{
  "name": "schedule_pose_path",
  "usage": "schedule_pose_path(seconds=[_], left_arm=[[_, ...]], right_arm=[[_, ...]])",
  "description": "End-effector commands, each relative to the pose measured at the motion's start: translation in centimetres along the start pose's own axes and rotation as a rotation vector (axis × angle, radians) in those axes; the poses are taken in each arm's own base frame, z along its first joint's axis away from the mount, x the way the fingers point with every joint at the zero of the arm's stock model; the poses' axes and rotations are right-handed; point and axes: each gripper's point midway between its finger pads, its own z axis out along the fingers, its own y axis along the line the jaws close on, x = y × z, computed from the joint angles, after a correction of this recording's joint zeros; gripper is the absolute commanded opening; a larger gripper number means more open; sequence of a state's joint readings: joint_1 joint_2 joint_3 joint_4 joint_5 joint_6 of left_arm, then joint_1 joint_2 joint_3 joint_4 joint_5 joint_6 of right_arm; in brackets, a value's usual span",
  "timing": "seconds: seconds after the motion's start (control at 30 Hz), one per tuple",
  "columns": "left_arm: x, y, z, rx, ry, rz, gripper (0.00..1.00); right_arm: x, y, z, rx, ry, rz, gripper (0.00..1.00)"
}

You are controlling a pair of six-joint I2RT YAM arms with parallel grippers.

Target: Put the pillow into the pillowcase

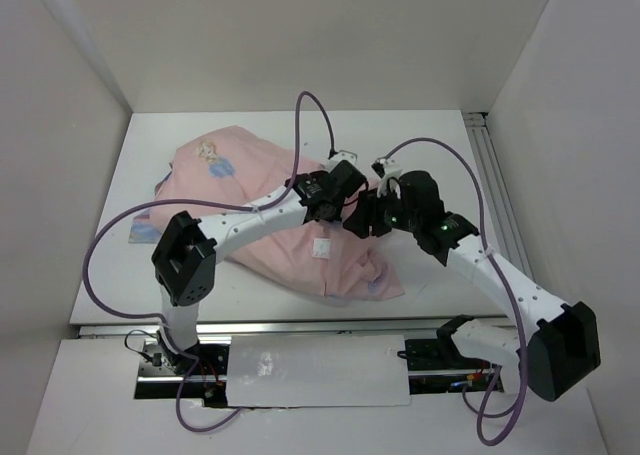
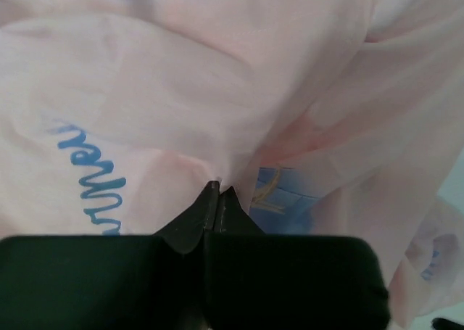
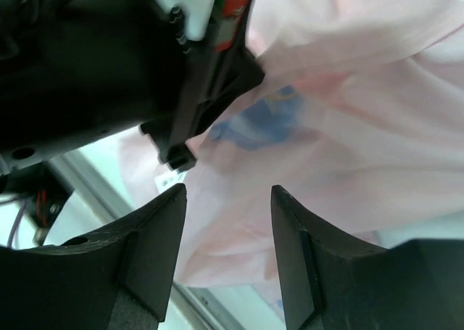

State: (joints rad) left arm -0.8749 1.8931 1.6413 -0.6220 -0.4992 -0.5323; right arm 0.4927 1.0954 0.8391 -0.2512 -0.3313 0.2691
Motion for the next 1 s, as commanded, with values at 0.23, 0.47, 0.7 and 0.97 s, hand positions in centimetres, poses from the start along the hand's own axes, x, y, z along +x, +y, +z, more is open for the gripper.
schedule_pose_path(seconds=[0.23, 0.47, 0.7, 0.97], left_arm=[[-3.5, 3.5, -4.9, -0.103, -0.125, -0.145, 0.0], [-5.7, 3.4, -9.0, 0.048, -0.238, -0.15, 0.0], [-7.3, 2.6, -13.0, 0.21, -0.312, -0.134, 0.0], [-9.9, -0.8, -16.6, 0.446, -0.383, -0.084, 0.0]], right_arm=[[5.2, 1.6, 3.6, -0.153, 0.204, 0.029, 0.56], [3.8, 2.8, 6.2, -0.224, 0.16, 0.004, 0.0], [-4.7, 2.1, 8.3, -0.116, -0.14, 0.035, 0.0], [-11.6, 2.8, 9.3, -0.163, -0.413, 0.218, 0.0]])
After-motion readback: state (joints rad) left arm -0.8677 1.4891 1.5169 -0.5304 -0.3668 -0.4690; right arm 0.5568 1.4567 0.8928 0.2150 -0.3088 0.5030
